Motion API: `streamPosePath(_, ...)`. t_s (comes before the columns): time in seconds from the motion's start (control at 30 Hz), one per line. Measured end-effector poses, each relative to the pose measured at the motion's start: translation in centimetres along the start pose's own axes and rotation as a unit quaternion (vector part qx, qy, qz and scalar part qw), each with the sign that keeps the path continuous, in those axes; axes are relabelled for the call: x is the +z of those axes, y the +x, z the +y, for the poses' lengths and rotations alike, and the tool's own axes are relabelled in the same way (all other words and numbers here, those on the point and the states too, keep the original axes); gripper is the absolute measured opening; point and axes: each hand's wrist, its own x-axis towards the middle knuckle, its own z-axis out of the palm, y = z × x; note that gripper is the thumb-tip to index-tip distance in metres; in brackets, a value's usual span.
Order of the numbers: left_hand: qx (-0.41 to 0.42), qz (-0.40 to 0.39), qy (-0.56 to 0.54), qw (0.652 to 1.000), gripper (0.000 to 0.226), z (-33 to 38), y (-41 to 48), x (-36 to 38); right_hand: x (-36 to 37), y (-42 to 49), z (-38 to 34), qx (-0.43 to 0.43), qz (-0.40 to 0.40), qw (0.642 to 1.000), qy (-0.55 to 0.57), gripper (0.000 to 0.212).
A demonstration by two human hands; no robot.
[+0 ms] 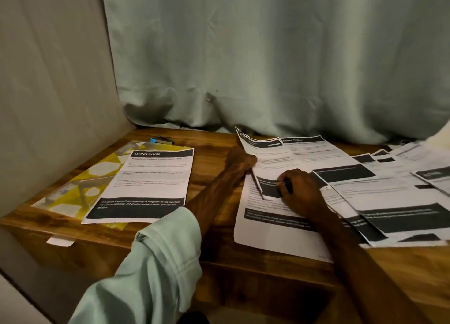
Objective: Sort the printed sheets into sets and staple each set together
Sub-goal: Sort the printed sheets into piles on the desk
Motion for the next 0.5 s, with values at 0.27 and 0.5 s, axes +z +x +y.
streamPosePath(0.27, 0.251, 0.172, 0.069, 0.95, 0.04, 0.7, -1.4, 1.4, -1.9, 0.3, 1.1, 0.073, 0.128, 0.981, 0.123, 0.042)
streamPosePath(0.5, 0.283, 0.015, -0.165, 0.945, 0.017, 3.0, -3.0, -1.4, -4.4, 0.2, 1.3, 0.173, 0.241, 0.914, 0.276, 0.055)
